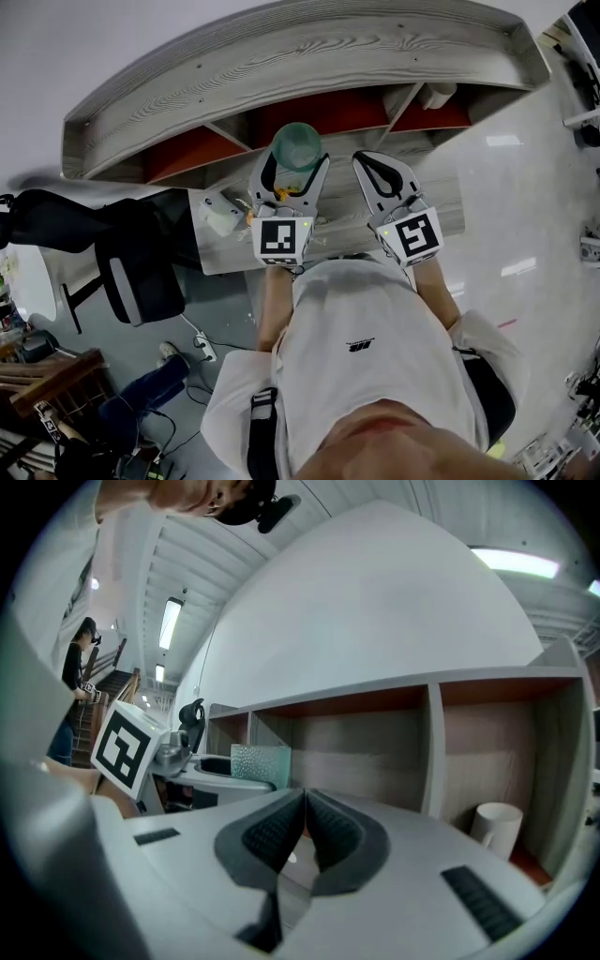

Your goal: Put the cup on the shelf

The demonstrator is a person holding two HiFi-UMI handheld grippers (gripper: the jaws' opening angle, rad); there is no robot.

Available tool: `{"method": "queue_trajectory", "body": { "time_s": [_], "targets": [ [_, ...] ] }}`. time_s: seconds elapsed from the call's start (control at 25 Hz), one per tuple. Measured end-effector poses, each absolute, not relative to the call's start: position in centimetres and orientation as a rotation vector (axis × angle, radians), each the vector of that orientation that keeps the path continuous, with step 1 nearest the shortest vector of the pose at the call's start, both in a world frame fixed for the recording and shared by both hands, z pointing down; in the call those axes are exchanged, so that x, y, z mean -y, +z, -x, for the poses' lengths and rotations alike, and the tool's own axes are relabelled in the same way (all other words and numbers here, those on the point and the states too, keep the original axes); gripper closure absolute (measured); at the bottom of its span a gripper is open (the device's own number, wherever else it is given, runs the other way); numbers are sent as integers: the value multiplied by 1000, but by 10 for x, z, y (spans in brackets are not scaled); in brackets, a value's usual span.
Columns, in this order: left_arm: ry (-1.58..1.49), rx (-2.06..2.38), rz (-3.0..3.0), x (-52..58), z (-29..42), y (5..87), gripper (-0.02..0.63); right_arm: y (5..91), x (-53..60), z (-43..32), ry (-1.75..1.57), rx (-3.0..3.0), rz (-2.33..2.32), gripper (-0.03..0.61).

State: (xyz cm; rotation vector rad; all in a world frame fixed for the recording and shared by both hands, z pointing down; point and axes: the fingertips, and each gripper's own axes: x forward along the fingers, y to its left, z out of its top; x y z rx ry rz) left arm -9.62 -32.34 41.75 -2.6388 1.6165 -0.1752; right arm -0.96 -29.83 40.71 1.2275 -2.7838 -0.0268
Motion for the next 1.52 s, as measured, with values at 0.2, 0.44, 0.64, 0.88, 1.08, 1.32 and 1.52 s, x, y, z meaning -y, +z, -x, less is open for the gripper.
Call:
{"method": "queue_trajectory", "body": {
  "time_s": [0.2,0.44,0.64,0.88,1.08,1.32,1.52],
  "targets": [
    [-193,-1612,2658,333,95,427,241,413,306,9,-11,2765,-1243,551],
    [-208,-1601,2683,343,92,437,241,418,314,11,9,2753,-1243,551],
    [-228,-1600,2701,352,89,446,241,422,319,8,27,2735,-1255,551],
    [-255,-1592,2709,361,86,453,241,426,326,8,49,2724,-1267,551],
    [-271,-1585,2706,366,85,455,241,432,329,8,74,2714,-1269,551],
    [-291,-1576,2703,372,83,456,241,433,333,11,52,2714,-1256,551],
    [-332,-1566,2690,378,80,456,241,432,335,12,77,2716,-1262,551]
  ]
}}
